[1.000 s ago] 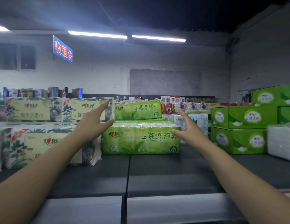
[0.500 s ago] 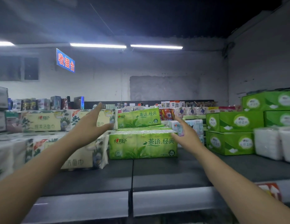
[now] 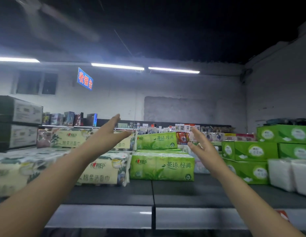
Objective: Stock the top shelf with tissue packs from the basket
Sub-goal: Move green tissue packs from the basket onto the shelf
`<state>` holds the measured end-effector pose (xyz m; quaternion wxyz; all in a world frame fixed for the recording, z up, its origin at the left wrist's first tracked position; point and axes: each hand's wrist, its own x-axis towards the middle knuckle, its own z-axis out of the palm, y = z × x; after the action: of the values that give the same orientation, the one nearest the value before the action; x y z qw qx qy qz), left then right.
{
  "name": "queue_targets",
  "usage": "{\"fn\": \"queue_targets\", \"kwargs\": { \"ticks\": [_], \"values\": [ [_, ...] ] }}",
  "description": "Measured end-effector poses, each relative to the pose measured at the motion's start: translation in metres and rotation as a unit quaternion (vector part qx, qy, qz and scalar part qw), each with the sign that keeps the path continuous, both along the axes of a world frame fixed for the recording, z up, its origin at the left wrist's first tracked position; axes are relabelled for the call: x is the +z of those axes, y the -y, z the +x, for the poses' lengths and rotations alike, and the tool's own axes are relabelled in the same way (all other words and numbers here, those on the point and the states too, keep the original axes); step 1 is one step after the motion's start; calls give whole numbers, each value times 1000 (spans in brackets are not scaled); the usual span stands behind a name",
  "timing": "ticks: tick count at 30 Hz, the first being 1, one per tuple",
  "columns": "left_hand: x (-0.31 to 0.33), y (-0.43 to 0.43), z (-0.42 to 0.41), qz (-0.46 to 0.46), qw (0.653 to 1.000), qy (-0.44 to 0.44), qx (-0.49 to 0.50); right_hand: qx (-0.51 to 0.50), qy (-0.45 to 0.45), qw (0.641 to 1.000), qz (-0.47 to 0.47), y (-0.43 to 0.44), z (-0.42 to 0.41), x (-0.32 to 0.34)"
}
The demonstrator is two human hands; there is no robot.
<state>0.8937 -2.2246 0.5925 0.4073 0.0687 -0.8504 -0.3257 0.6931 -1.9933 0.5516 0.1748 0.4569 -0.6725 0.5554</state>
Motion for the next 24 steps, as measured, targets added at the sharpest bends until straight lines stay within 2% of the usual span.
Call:
{"fn": "queue_targets", "kwargs": {
  "ticks": [10,17,24],
  "values": [
    [-28,-6,35,56,997,-39,-39,-21,14,999,-48,-30,53,-7],
    [-42,-25,50,92,992,-53,-71,-41,7,998,-46,-45,90,-9],
    [-54,-44,63,57,995,-61,-57,-37,47,996,-66,-66,111,-24]
  ]
}}
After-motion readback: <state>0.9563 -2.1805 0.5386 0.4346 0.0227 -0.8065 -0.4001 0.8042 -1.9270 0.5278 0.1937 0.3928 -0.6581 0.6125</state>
